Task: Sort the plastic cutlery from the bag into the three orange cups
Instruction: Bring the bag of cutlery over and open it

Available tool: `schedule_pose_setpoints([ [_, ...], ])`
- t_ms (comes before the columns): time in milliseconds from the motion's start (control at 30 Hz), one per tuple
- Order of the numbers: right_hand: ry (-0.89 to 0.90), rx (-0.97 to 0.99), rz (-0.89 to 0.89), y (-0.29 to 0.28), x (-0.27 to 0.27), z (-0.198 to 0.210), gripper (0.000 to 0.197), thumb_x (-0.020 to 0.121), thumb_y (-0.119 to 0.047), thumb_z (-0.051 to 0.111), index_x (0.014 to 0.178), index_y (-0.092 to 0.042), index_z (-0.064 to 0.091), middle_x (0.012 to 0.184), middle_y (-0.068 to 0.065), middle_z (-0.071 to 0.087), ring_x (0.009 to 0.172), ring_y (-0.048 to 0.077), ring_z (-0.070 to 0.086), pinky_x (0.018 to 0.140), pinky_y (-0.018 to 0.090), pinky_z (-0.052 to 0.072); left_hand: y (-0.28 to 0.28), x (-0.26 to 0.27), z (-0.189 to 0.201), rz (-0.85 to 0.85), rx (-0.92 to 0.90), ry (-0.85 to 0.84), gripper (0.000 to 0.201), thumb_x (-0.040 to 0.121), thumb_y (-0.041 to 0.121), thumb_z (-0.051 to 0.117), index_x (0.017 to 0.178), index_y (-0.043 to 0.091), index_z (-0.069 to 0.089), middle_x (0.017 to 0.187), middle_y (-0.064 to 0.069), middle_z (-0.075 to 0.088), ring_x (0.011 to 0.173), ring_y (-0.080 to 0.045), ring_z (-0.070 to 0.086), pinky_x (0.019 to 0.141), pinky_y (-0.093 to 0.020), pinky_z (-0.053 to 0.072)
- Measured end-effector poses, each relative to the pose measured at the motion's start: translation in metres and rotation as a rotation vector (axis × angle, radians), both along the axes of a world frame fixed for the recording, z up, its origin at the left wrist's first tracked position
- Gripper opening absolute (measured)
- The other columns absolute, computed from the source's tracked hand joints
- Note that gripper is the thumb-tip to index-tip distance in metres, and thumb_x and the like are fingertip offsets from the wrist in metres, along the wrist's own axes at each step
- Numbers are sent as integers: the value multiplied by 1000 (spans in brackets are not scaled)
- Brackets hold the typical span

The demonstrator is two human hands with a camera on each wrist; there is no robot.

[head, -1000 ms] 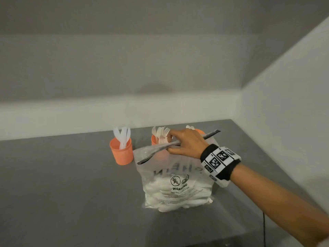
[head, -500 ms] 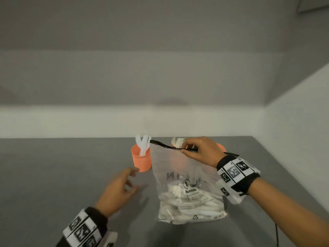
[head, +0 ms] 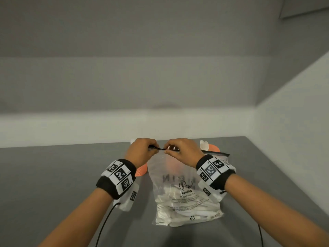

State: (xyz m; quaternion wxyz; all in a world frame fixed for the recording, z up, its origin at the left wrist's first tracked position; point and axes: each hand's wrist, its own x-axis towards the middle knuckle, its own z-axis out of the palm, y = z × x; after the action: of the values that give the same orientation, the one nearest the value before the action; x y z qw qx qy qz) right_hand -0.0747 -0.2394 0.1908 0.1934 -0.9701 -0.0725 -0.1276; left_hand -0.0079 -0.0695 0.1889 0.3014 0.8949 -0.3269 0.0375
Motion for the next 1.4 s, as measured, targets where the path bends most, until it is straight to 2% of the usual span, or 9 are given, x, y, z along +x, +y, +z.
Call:
schedule_pose_setpoints([
  [200, -45, -42, -53, -7, 3, 6, 23, 91, -34, 55, 103, -20, 69, 100, -3, 72, 92, 16, 63, 71, 21, 33, -2, 6, 5, -52, 11, -14, 16, 90, 20, 58, 89, 11, 71, 84, -6, 70, 82, -22, 62, 76, -33, 47],
  [533, -8, -43, -303, -107, -36, 11, 21, 91, -27, 57, 101, -12, 68, 104, 3, 71, 95, 20, 63, 79, 27, 45, 15, 26, -4, 23, 68, -96, 18, 93, 19, 54, 89, 9, 68, 77, -2, 63, 70, -18, 54, 65, -26, 37],
  [667, 17, -8, -376, -131, -48, 9, 19, 92, -23, 56, 102, -11, 66, 100, 0, 67, 76, 11, 56, 70, 20, 43, 18, 30, -11, -63, 76, -2, 13, 91, 15, 56, 80, 16, 63, 77, -1, 64, 78, -26, 62, 75, -36, 49],
  [733, 23, 144, -377, -129, -47, 5, 14, 92, -17, 55, 99, -7, 63, 90, 1, 64, 56, 1, 56, 57, 8, 42, 13, 28, -10, -109, 79, 58, 11, 90, 17, 58, 83, 15, 65, 81, -2, 66, 82, -23, 62, 80, -33, 48],
  [800, 12, 381, -355, -125, -43, 3, 5, 91, -10, 57, 88, -10, 60, 84, 7, 62, 47, 1, 60, 51, 8, 48, 6, 27, -7, -117, 14, 112, 20, 91, 25, 57, 88, 10, 69, 80, -1, 66, 78, -17, 60, 76, -27, 46],
  [933, -65, 541, -359, -116, -35, 3, 15, 85, -8, 63, 73, -17, 61, 78, 10, 65, 58, 12, 66, 59, 18, 54, -16, 22, -4, -110, 43, 109, 29, 93, 32, 52, 78, 11, 67, 67, 2, 59, 65, -13, 51, 61, -19, 37],
  [1100, -88, 584, -353, -108, -32, 3, 10, 78, -16, 74, 74, -12, 66, 66, -3, 63, 59, 14, 62, 59, 14, 52, -32, 18, -11, -113, 33, 112, 25, 88, 33, 60, 89, 12, 72, 85, -3, 69, 79, -15, 58, 75, -28, 45],
  [1267, -3, 460, -391, -103, -30, -5, 15, 75, -10, 75, 85, -1, 71, 73, 1, 63, 68, 11, 55, 57, 4, 42, -40, 13, -15, -76, 154, 29, 22, 93, 26, 52, 97, 9, 66, 93, -11, 69, 81, -23, 58, 69, -28, 40],
  [1400, 170, 327, -483, -99, -28, -20, 9, 81, -7, 66, 73, -2, 68, 72, 7, 60, 69, 16, 53, 59, 19, 39, -53, -1, -17, -23, 98, -183, 25, 99, 26, 39, 105, 8, 55, 92, -14, 67, 85, -33, 60, 62, -30, 36],
])
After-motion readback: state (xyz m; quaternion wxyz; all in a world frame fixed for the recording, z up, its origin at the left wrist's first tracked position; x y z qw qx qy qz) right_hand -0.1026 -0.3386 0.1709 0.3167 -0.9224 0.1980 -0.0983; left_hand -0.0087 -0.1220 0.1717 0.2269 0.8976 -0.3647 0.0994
